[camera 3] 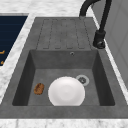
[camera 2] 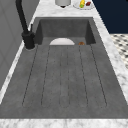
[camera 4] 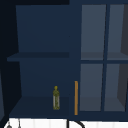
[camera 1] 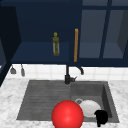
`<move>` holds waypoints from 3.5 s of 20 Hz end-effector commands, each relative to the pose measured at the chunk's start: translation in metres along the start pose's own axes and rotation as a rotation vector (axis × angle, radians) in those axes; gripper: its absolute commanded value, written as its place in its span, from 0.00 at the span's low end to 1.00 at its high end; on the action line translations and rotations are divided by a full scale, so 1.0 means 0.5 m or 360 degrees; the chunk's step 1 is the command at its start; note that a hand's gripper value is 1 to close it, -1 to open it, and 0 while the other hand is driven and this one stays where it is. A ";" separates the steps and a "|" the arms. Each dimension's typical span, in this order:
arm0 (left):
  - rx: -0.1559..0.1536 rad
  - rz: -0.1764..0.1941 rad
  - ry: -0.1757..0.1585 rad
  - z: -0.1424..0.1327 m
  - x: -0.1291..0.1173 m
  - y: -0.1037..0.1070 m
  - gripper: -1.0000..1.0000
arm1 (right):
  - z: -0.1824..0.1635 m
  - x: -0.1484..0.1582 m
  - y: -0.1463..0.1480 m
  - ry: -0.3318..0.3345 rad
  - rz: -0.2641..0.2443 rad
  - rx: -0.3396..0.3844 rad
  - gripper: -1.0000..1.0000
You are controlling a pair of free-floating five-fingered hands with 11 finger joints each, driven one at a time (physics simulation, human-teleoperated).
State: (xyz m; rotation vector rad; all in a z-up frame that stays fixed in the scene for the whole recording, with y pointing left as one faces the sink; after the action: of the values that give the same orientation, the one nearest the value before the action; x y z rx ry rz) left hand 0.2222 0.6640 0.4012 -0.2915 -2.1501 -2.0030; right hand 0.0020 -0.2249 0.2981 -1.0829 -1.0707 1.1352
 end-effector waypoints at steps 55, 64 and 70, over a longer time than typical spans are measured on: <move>-0.0183 -0.0033 0.0271 -0.445 0.506 0.341 0.00 | 0.000 0.000 0.000 0.0000 0.0000 0.0000 0.50; -0.0217 -0.0003 0.0425 -0.503 0.642 0.358 0.00 | 0.000 0.000 0.000 0.0000 0.0000 0.0000 0.50; -0.0073 -0.0143 0.0612 -0.499 0.653 0.310 0.00 | 0.000 0.000 0.000 0.0000 0.0000 0.0000 0.50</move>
State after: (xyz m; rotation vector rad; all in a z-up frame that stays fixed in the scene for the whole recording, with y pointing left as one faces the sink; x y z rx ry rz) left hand -0.0189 0.4314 0.6707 0.2166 -1.9208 -1.9779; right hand 0.0020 -0.2249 0.2981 -1.0829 -1.0707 1.1352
